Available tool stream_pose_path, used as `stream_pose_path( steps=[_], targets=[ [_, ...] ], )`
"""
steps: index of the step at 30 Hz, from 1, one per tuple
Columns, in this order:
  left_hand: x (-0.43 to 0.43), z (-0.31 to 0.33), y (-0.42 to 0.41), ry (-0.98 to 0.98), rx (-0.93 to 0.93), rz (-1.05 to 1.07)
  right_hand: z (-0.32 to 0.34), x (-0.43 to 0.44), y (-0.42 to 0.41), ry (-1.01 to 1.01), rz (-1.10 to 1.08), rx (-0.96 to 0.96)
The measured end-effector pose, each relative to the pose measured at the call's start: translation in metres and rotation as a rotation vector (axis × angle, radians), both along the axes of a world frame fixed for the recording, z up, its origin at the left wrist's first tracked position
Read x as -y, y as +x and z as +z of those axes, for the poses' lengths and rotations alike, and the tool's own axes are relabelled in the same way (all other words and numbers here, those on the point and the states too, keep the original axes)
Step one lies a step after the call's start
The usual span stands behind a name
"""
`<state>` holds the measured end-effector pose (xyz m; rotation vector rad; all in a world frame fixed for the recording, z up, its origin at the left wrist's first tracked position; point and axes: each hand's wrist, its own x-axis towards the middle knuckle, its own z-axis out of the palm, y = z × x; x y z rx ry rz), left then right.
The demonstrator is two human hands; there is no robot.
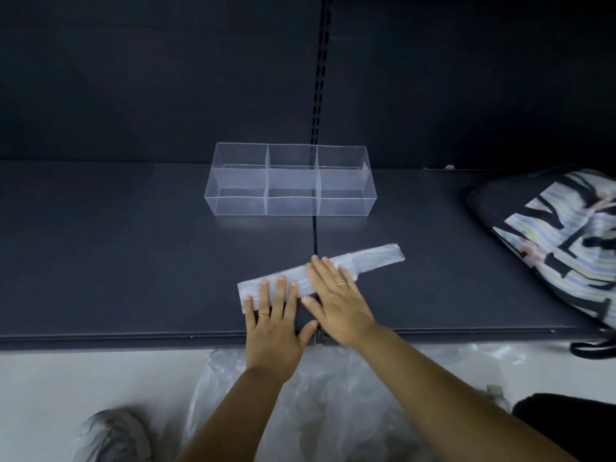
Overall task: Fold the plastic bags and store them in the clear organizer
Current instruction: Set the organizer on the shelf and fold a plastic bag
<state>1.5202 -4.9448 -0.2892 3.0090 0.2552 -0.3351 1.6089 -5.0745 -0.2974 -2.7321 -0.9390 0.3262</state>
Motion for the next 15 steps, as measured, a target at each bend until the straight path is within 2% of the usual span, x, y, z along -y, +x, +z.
stream_pose_path(
  steps=[4, 8, 10, 15],
  targets=[
    [0.0, 0.009, -0.001, -0.038, 0.026, -0.012, -0.001, 0.063, 0.044, -0.071, -0.227, 0.021],
    [0.0, 0.005, -0.001, -0.021, 0.037, -0.016, 0.007, 0.096, 0.078, 0.094, -0.486, -0.004],
    [0.0, 0.004, -0.001, -0.013, 0.043, -0.02, 0.015, 0.097, 0.092, 0.137, -0.527, -0.005],
    [-0.01, 0.001, 0.0, 0.0, 0.065, -0.082, 0.03, 0.091, 0.103, 0.03, -0.455, -0.008]
  ],
)
